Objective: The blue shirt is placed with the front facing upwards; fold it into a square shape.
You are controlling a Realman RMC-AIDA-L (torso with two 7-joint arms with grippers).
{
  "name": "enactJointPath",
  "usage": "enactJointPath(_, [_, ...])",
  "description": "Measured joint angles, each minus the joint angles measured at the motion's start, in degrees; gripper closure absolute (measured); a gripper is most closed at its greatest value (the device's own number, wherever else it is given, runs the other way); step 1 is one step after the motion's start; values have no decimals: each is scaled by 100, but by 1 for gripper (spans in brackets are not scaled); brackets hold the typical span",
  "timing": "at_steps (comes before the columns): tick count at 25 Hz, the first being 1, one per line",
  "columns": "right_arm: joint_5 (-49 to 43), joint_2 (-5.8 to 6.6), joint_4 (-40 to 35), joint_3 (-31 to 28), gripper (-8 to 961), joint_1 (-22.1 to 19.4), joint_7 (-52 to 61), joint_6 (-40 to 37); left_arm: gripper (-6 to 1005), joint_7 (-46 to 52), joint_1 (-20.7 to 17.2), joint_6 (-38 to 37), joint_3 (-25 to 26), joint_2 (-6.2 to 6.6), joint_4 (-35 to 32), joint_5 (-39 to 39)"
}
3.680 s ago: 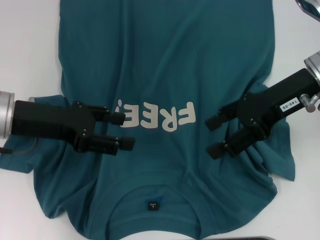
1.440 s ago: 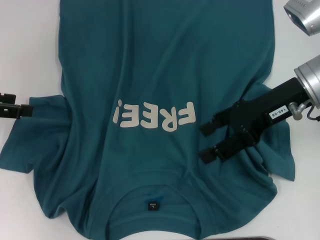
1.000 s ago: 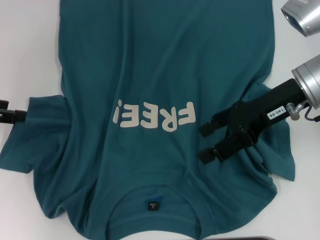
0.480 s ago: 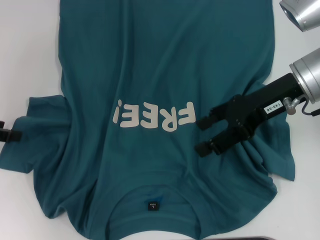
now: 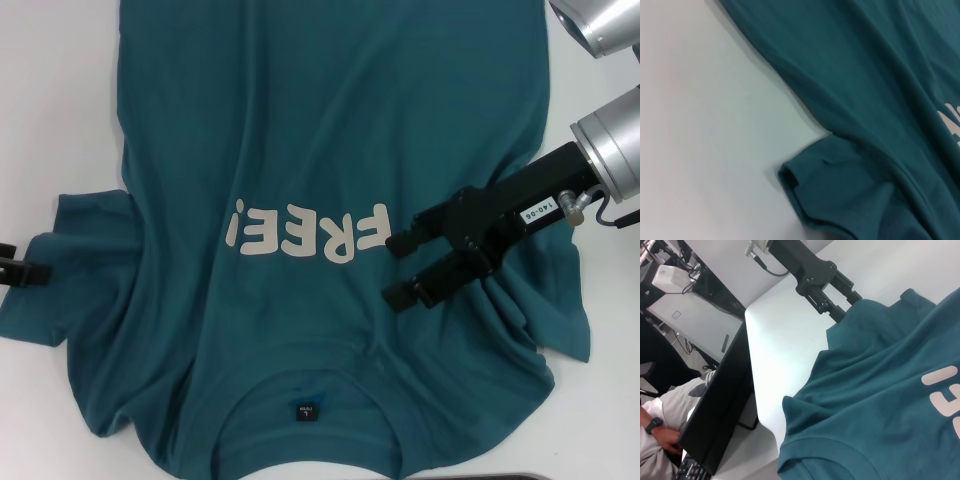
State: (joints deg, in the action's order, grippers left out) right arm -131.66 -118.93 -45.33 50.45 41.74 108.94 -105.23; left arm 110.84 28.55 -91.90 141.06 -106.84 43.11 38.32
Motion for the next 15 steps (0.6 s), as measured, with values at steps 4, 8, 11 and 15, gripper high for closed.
enactJointPath(4, [0,0,0,0,15,-7,2,0,208,3,65,6,-31,-15,-72,-4])
enactJointPath(8, [0,1,-1,0,16,-29,3,36,208,2,105,11,-63,-44,-95,-8])
enactJointPath(11, [0,2,4,0,16,-31,4,57,209,5,130,7,-115,-56,-109,-41])
enactJointPath(15, [-1,2,7,0,16,-33,5,57,209,12,149,-30,-127,-70,-114,-107])
